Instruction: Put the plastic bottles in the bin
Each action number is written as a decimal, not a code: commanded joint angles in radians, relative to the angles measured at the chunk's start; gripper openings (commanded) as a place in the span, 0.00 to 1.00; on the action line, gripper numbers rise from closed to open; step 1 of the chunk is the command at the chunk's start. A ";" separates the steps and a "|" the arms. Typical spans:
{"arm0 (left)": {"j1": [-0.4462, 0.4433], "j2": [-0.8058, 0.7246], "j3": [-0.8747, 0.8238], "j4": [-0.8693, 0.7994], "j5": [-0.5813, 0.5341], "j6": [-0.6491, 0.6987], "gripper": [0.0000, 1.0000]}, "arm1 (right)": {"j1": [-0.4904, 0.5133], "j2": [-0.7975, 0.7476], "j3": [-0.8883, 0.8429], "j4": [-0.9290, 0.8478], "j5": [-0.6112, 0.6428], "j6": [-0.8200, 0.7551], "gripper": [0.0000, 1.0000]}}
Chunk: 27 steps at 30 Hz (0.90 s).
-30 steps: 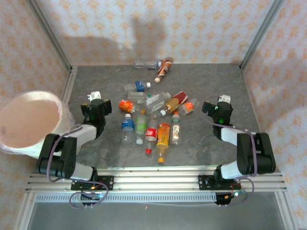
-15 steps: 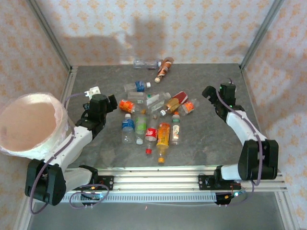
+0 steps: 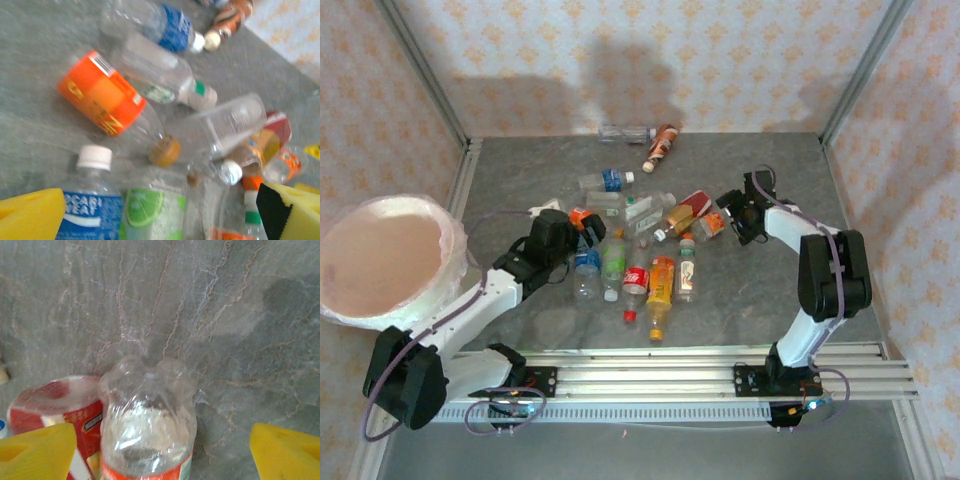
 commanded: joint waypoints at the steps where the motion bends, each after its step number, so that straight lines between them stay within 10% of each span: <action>1: -0.048 0.016 0.062 -0.052 0.025 0.034 1.00 | 0.011 0.056 0.054 0.030 0.027 0.064 0.88; 13: -0.080 0.060 0.057 0.063 0.107 0.050 1.00 | 0.019 0.057 -0.013 0.093 0.120 0.060 0.61; 27: -0.128 0.216 0.265 0.055 0.197 0.187 1.00 | 0.021 -0.391 -0.106 0.131 0.229 -0.209 0.46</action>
